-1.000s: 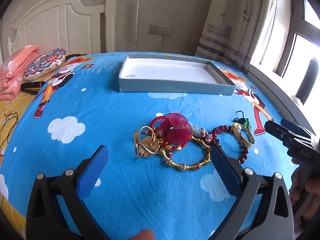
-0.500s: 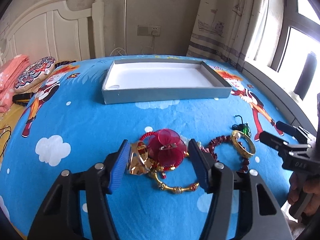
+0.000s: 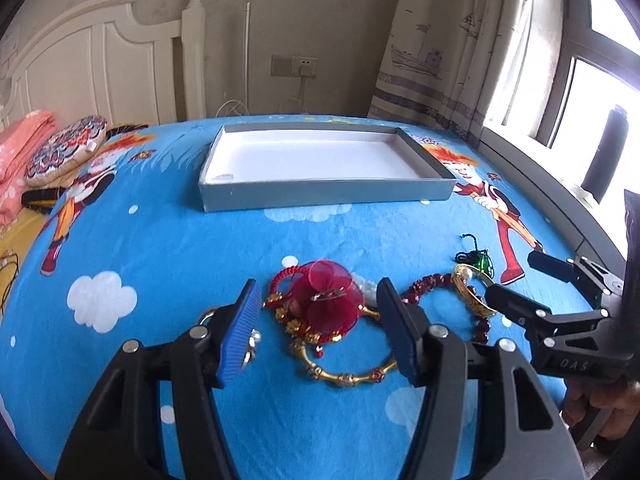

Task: Organize jewelry
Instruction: 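Grasp the gold double ring with the left tool while the right tool grasps the gold bangle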

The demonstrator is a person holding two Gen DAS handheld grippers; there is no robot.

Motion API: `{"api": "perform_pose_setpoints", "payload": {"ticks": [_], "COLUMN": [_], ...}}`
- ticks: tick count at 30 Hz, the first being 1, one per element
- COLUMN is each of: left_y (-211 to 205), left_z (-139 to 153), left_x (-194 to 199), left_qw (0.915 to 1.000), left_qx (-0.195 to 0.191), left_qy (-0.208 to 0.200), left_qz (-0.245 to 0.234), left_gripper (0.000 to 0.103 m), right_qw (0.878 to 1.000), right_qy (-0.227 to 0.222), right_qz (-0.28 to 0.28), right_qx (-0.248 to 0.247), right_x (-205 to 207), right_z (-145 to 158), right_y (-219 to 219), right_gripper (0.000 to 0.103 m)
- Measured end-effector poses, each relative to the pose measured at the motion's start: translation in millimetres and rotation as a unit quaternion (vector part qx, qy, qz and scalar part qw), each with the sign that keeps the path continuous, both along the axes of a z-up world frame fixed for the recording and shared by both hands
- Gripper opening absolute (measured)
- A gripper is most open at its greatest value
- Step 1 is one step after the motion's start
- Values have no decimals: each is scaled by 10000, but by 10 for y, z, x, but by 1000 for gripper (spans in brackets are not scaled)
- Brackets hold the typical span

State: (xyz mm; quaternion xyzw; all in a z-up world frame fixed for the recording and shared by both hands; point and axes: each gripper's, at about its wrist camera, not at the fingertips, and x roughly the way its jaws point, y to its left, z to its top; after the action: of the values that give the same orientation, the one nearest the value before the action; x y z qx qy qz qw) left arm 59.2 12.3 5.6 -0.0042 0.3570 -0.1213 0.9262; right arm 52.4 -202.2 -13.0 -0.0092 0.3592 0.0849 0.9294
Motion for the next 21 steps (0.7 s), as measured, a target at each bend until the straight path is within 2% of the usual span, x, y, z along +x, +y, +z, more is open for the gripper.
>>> {"api": "perform_pose_setpoints", "payload": {"ticks": [4,10,13,15,19,21], "left_y": [197,470,522,540,533,512], "left_z": [-42,-84,-127,-173,-265,-302], "left_x": [-58,-95,-92,-80,-48,-29], "left_qw": [9993,9967,9959,9949,9938,9940], "left_qx": [-238,-340,-261,-137,-28,20], "left_qy": [113,204,283,336,522,562], "left_qz": [270,714,824,943,978,938], "left_gripper": [58,58,57,52,52,47], "right_qw": [9998,9988,9986,9985,9982,9982], "right_qy": [-4,19,86,174,261,282], "right_qz": [207,446,484,489,523,530], "right_qx": [-78,-186,-197,-155,-101,-71], "right_x": [-27,-23,7,37,61,62], "right_z": [-5,-21,-44,-64,-85,-95], "right_y": [139,318,354,355,344,343], "right_gripper": [82,75,67,56,45,33]}}
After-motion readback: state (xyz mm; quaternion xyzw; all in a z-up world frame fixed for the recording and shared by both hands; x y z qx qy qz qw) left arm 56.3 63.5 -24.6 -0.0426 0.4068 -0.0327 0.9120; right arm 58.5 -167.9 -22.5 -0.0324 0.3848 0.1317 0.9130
